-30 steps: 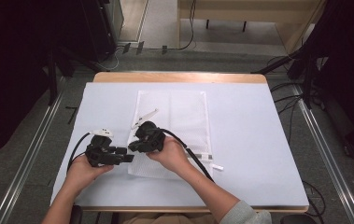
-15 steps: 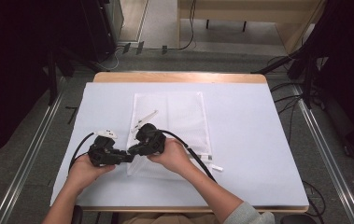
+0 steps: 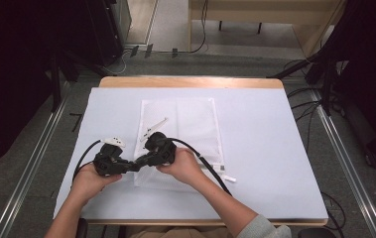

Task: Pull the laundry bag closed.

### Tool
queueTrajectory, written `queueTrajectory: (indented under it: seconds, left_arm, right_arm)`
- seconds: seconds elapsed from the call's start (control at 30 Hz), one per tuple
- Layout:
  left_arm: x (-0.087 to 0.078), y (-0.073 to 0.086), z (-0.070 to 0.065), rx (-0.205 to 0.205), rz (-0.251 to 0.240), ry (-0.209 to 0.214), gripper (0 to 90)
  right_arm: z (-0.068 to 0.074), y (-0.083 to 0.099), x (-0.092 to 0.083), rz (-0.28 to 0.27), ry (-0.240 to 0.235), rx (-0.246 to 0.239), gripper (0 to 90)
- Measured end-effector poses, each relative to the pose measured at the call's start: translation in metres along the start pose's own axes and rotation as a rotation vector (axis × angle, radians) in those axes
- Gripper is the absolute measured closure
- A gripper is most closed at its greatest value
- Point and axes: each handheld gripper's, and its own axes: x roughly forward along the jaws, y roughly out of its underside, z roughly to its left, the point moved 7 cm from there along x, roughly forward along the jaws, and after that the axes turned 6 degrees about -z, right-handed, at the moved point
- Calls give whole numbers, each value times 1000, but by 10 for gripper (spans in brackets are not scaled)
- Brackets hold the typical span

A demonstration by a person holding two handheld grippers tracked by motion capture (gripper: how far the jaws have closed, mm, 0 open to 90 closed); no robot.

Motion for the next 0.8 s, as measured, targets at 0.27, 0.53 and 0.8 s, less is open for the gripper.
queueTrajectory:
  seconds: [0.27,0.53,0.8]
  left_arm:
    - [0,0,0,-42,26,9,883]
    - [-2,-1,0,-36,26,1,889]
    - [-5,-1,-1,-43,20,6,893]
  right_arm:
    - [-4,6,2,-21,15,27,880]
    - [-7,12,1,-59,25,37,882]
    - [-8,15,-2,-50,74,-16,884]
